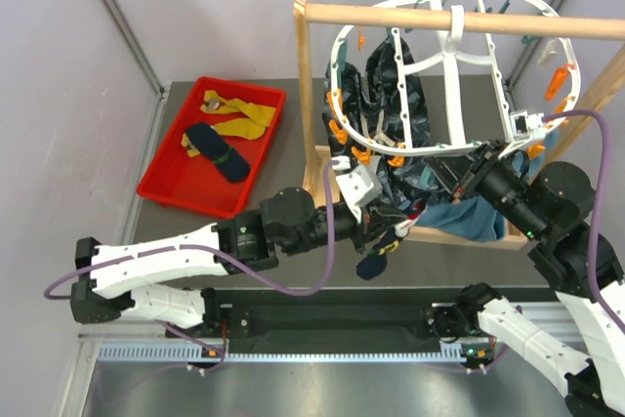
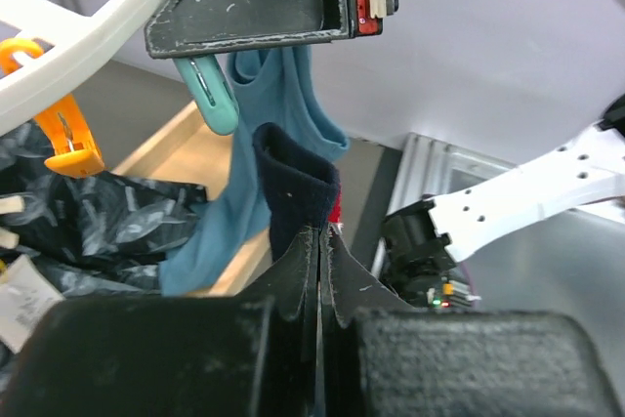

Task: Clip the socks to the hanger
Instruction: Clamp the sock onto the hanger.

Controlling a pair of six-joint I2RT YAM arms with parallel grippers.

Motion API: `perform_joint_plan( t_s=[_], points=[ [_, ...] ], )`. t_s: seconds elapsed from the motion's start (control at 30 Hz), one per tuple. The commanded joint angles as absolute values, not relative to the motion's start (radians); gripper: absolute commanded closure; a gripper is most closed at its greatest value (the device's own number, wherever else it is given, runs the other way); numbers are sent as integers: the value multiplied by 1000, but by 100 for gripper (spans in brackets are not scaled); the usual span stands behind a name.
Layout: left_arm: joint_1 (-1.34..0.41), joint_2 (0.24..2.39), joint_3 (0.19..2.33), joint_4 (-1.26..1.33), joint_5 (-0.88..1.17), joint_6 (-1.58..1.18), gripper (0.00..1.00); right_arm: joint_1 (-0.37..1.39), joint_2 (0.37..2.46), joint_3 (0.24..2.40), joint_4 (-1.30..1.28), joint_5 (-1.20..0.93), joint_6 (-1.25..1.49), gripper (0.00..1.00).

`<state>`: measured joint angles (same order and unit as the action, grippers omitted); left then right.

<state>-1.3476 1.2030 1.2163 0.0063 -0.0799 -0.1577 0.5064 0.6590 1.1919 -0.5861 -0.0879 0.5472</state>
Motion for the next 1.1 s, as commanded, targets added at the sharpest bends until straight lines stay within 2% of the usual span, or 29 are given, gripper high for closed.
perform_joint_plan(
  t_s=[0.0, 0.47, 1.07],
  points=[
    [-1396, 1227, 1273, 15, -279, -51, 100, 509, 676, 1200, -630, -61, 566, 100],
    [-1431, 1285, 1335, -46, -460, -8, 100, 508, 675, 1203, -644, -45, 557, 100],
    [-1447, 1259, 1327, -20, -466, 11, 100, 509, 687, 1213, -652, -28, 557, 100]
  ],
)
